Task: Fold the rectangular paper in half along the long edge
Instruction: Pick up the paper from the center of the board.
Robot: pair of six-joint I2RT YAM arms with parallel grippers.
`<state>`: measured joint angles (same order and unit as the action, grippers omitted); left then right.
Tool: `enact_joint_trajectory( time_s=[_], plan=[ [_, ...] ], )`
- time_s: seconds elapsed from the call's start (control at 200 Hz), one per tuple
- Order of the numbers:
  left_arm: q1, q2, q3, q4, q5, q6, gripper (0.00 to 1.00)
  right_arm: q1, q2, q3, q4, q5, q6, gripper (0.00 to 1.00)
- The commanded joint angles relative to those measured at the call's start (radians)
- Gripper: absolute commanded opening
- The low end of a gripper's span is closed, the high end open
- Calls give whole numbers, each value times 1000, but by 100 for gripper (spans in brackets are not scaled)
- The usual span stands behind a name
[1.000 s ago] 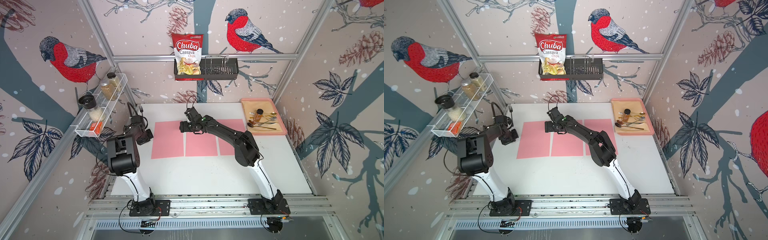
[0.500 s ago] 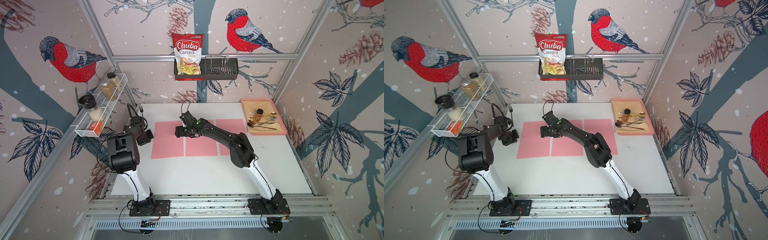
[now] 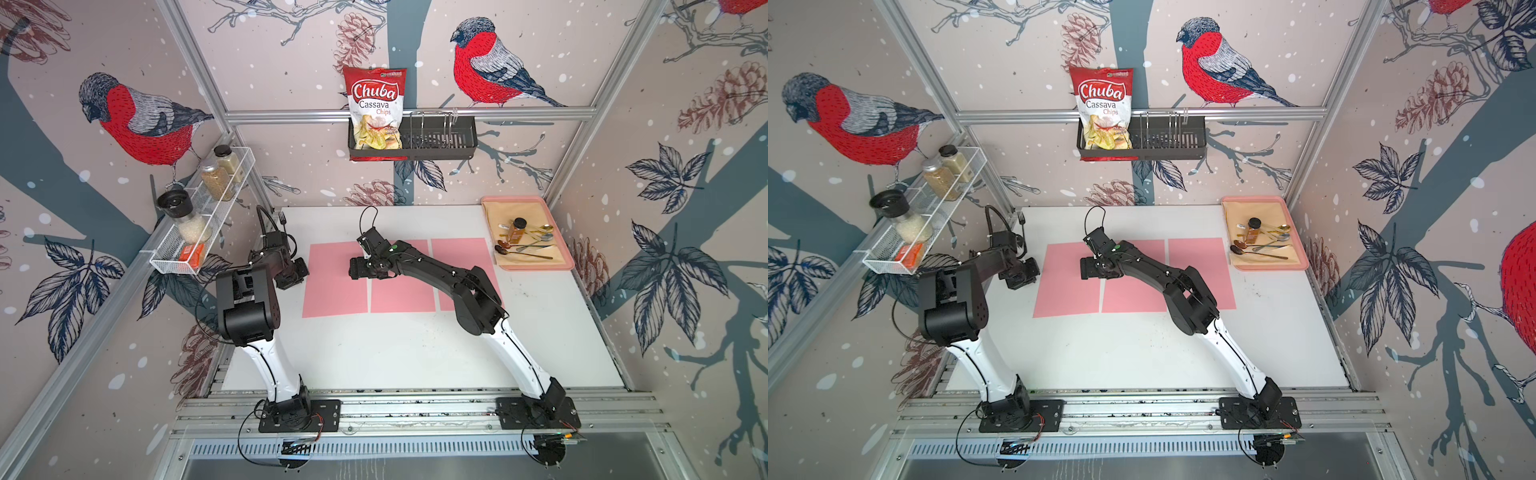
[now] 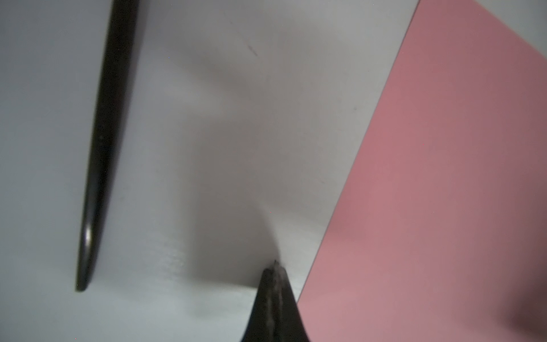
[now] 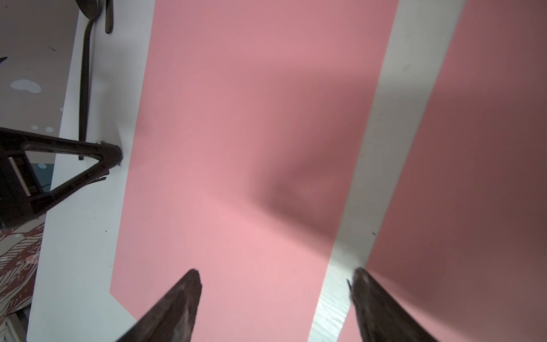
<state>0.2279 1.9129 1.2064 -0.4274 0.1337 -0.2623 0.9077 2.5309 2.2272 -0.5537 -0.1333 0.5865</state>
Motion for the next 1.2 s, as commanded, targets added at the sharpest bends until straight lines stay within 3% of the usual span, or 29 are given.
enact_joint_trajectory(
  time_s=[0.0,1.196],
  plan=[
    [-9,10,-7,-10,12,5,0,5,11,14,15,-11,15,81],
    [-74,40,-1,-24,-40,18,0,10,42,-23,65,-48,18,83]
  ],
)
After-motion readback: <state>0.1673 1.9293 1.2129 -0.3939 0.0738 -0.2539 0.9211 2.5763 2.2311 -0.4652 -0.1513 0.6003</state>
